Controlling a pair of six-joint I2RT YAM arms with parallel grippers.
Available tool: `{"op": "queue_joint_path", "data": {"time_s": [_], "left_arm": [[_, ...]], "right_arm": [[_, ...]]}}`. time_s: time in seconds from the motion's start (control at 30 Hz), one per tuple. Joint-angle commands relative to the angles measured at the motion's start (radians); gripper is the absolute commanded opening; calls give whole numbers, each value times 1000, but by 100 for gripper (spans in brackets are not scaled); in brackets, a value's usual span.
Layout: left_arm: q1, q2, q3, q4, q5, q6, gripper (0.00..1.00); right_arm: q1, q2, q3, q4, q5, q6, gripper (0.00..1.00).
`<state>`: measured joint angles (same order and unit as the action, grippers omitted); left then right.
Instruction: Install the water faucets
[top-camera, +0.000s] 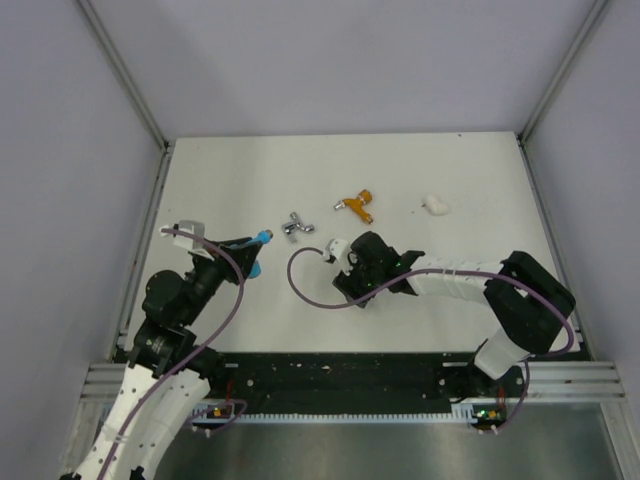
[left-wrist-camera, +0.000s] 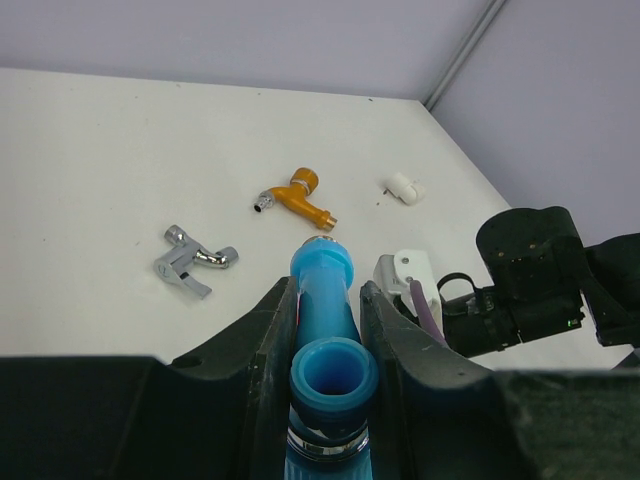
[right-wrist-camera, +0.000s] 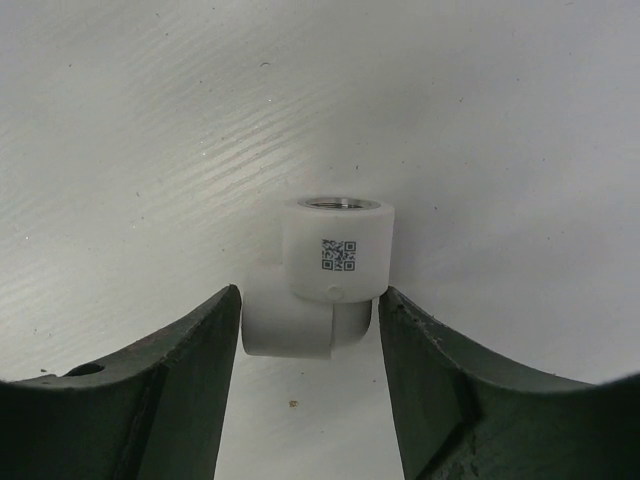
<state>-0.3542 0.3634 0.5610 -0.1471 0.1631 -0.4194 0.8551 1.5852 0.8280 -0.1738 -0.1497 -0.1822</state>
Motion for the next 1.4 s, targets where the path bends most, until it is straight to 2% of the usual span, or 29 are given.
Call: {"op": "queue_joint_path", "data": {"time_s": [0.0,0.1,0.17,0.23,0.37,0.5,0.67,0.9,1.0,1.1,1.27,1.37], "left_arm": [[3,2,17,32,0,4,0],[3,8,27,27,9,2,0],[3,19,34,29,25,-9,0],[3,37,39,40,56,-21,0],[4,113,63,69,173,-45,0],[4,216,117,86,335,-62,0],[6,313,184,107,498,-97,0],[29,410,240,176,654,-203,0],[29,448,250,224,719,-260,0],[29,488,287,198,750,-259,0],[27,532,359,71,721,-219,0],[27,542,367,52,690,-239,0]], "right_arm": [[5,7,-3,57,19,-30,54],[7,-5,-4,59,15,-23,39],[15,-37,-7,59,16,-20,23],[22,-80,-16,60,24,-22,13],[36,-197,-52,106,25,-20,1],[59,-356,-92,160,19,-28,0],[110,-523,-148,244,18,-120,0],[125,-706,-314,541,-8,-285,0],[125,-728,-352,638,-5,-358,0],[128,-714,-349,662,2,-419,0],[165,-668,-343,738,102,-542,0],[199,-628,-348,813,206,-641,0]]}}
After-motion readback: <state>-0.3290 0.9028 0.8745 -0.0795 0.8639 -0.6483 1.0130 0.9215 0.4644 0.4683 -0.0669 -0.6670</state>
